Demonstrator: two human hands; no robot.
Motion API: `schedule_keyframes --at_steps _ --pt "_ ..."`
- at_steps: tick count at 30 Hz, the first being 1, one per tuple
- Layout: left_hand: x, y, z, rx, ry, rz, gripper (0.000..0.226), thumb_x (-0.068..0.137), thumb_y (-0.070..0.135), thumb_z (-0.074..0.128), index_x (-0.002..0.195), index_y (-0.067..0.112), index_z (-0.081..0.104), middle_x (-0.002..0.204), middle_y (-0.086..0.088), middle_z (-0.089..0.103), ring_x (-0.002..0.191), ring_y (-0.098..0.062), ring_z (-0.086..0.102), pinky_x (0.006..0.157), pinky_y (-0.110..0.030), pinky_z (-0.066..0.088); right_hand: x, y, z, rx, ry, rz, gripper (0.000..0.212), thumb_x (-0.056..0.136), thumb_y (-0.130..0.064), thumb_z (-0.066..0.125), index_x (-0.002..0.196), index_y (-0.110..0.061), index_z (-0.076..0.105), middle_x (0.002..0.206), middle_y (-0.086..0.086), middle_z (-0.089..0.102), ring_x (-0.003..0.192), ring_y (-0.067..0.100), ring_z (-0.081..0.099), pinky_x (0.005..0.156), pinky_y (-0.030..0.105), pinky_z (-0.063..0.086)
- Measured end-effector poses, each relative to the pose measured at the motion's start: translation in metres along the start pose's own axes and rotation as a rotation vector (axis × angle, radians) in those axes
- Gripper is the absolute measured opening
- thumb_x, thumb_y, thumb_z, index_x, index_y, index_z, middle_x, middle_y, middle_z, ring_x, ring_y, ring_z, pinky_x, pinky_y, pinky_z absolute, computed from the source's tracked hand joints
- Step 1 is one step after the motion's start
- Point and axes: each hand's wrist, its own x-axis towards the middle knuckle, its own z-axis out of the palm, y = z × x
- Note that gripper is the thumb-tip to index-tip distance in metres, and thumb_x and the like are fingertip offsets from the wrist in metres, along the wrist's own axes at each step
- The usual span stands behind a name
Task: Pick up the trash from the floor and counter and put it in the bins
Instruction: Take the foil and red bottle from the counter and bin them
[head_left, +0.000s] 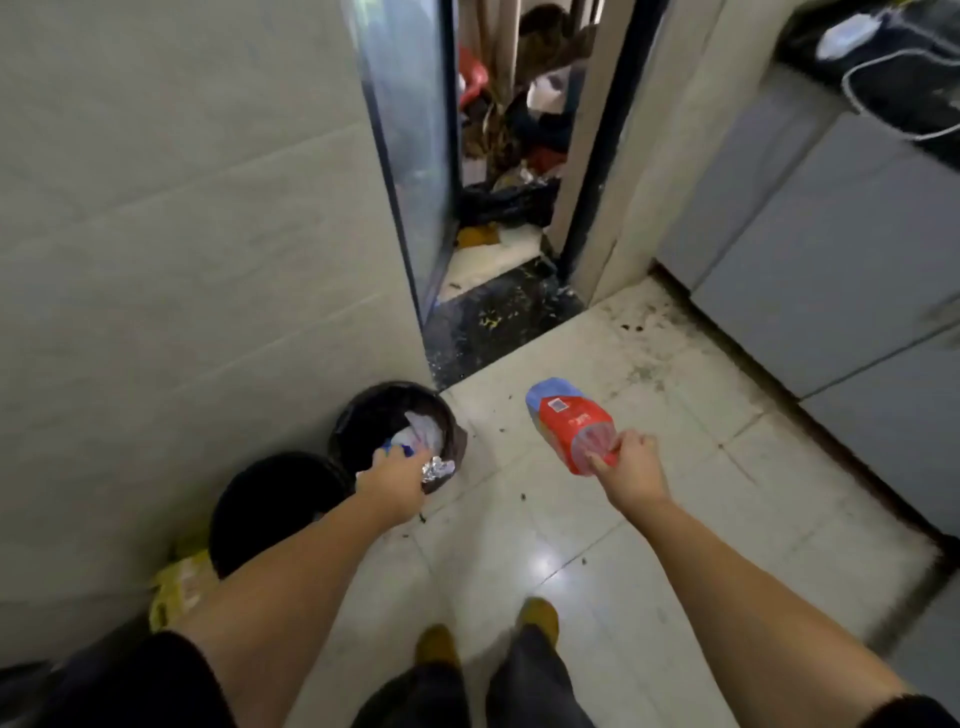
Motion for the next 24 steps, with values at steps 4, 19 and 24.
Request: schedule_keyframes --at_steps 4,19,24 --pt "0.066 -0.028 0.050 -0.081 -0.021 -0.051 0.052 0.090 0.016 0.047 0.140 0.027 0.037 0.140 -0.011 0.039 0.132 -0.033 0.032 0.100 -0.052 0.042 0.062 -0.014 0.091 -0.018 -0.073 0.003 0.041 0.090 -0.022 0.063 0.117 0.006 0.050 0.125 0.023 0.043 0.100 0.038 0.058 0.092 0.037 0.046" --pt "0.349 -0.094 0.242 -0.264 0.112 -0.283 0.069 0.087 0.017 0.060 0.145 0.032 0.027 0.142 -0.021 0.034 0.132 -0.038 0.030 0.102 -0.057 0.040 0.268 0.030 0.333 0.082 -0.085 0.028 0.026 0.090 -0.028 0.063 0.096 -0.009 0.047 0.106 0.003 0.034 0.087 0.038 0.065 0.084 0.049 0.057" --pt "0.361 -0.100 0.266 -0.441 0.113 -0.228 0.067 0.092 0.022 0.055 0.150 0.025 0.022 0.157 -0.016 0.019 0.144 -0.036 0.017 0.117 -0.053 0.026 0.274 0.032 0.355 0.085 -0.032 0.017 0.023 0.090 -0.028 0.063 0.094 -0.014 0.045 0.114 0.010 0.042 0.095 0.031 0.063 0.088 0.046 0.058"
